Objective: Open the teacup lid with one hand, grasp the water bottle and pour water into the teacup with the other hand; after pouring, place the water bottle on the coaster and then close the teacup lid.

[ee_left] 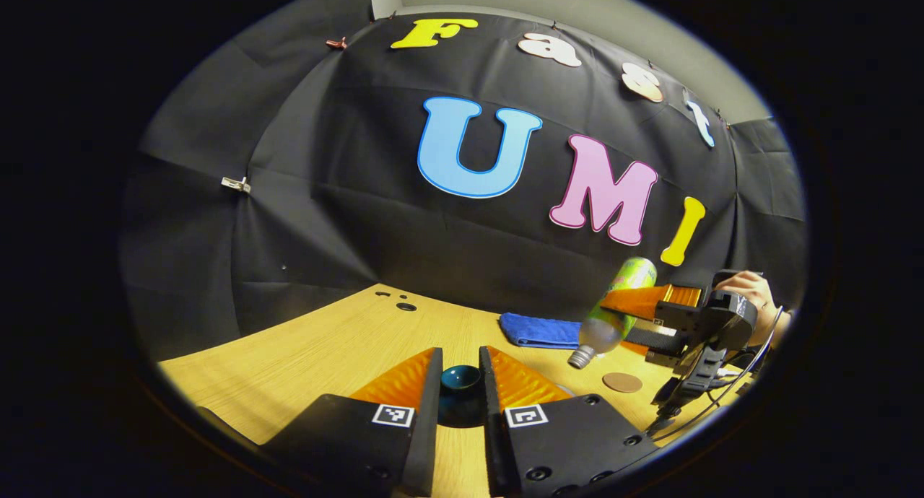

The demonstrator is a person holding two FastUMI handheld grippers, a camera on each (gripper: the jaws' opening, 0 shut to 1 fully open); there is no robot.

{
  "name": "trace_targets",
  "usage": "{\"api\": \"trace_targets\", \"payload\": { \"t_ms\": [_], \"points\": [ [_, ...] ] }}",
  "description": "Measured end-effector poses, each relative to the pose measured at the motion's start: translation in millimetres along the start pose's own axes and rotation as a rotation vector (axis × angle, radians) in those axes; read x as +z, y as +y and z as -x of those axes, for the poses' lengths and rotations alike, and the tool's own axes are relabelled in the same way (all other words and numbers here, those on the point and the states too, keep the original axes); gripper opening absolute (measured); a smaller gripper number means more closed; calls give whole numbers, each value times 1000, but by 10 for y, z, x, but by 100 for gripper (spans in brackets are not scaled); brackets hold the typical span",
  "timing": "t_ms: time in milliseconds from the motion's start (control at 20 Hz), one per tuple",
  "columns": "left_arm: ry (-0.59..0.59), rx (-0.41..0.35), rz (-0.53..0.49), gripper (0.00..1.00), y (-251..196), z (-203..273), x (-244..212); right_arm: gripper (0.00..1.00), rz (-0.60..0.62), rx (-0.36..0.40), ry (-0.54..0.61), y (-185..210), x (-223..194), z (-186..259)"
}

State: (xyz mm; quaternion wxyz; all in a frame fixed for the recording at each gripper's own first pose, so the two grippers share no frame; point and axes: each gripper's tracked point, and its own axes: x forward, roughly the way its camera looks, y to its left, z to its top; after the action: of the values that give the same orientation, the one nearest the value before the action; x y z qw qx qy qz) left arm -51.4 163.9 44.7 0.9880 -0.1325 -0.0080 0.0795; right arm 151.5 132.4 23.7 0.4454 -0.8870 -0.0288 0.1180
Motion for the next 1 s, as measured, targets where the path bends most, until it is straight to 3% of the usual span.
{"api": "trace_targets", "payload": {
  "t_ms": [250,450,700,850,1000],
  "points": [
    [4,-3,3,31,-14,-4,-22,78,-542,84,-17,363,107,29],
    [10,-6,7,31,-45,-27,-49,79,-1047,152,-24,554,157,-3],
    [22,-29,22,31,-144,-48,-98,79,-1699,159,-174,282,110,188],
    [29,-49,34,32,-227,-70,-124,79,-1941,94,-298,163,-116,311],
    [35,-56,30,35,-290,-92,-167,79,-2067,29,-279,291,-403,384]
  ]
}}
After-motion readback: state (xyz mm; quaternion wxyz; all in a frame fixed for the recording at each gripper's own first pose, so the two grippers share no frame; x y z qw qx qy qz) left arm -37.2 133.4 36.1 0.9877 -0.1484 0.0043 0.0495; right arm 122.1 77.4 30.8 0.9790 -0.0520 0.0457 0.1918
